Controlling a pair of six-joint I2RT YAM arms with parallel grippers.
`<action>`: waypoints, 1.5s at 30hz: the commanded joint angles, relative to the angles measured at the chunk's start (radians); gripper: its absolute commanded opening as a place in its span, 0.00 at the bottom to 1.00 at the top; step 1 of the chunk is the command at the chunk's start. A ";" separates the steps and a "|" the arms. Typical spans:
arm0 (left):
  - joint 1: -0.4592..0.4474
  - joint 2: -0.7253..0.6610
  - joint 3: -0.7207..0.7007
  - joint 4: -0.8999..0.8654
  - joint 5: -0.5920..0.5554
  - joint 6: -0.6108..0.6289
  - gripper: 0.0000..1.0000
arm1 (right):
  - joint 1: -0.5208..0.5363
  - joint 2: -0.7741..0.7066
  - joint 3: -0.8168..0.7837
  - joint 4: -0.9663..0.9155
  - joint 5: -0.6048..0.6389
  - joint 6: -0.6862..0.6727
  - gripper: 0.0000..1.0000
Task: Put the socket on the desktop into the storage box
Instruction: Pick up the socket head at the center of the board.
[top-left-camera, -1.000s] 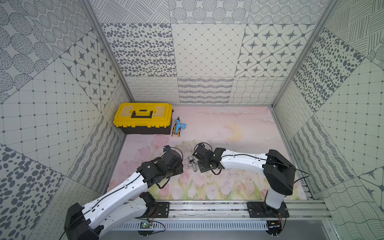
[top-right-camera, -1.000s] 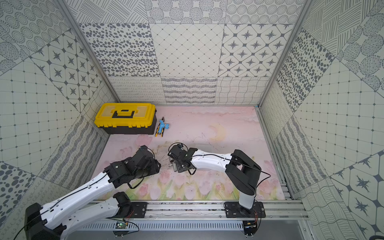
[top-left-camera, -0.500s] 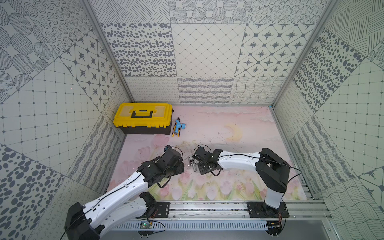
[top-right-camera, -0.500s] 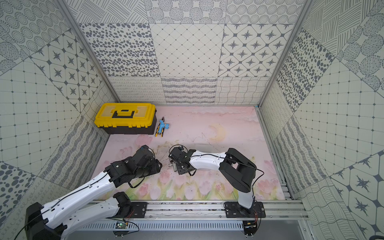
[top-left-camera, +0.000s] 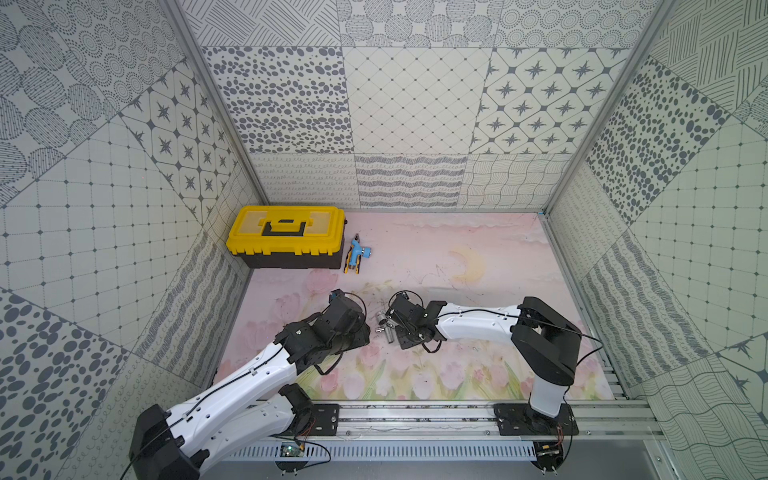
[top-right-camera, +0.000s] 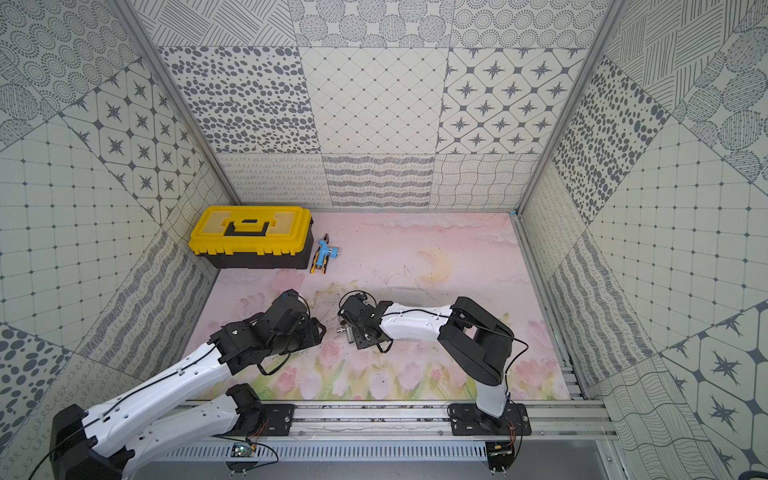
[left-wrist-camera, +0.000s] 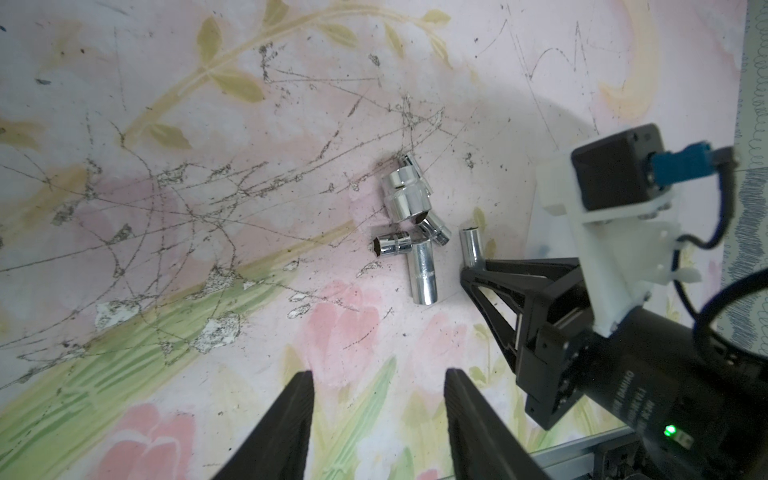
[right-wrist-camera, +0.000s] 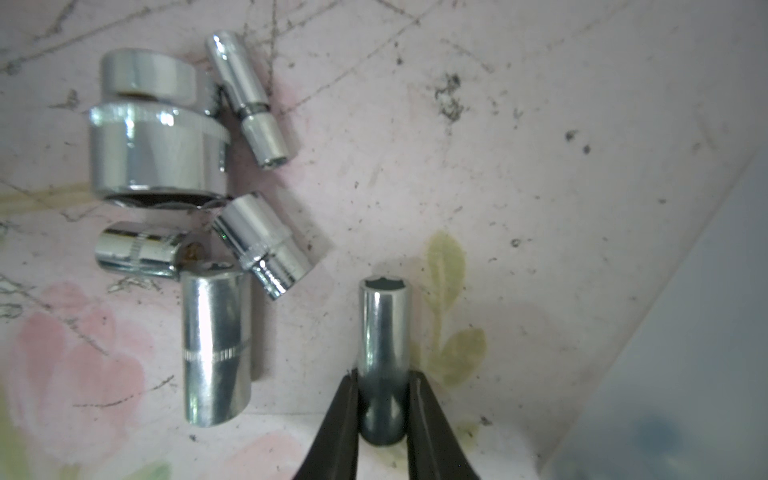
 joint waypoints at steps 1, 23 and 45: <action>0.002 0.004 -0.004 0.018 0.016 -0.011 0.55 | 0.011 0.003 -0.026 0.004 -0.013 0.002 0.15; 0.056 -0.025 0.077 0.217 0.360 -0.030 0.69 | 0.150 -0.523 -0.215 0.236 0.063 -0.042 0.00; 0.055 0.056 -0.010 0.497 0.607 -0.118 0.13 | 0.134 -0.620 -0.261 0.331 -0.097 -0.015 0.00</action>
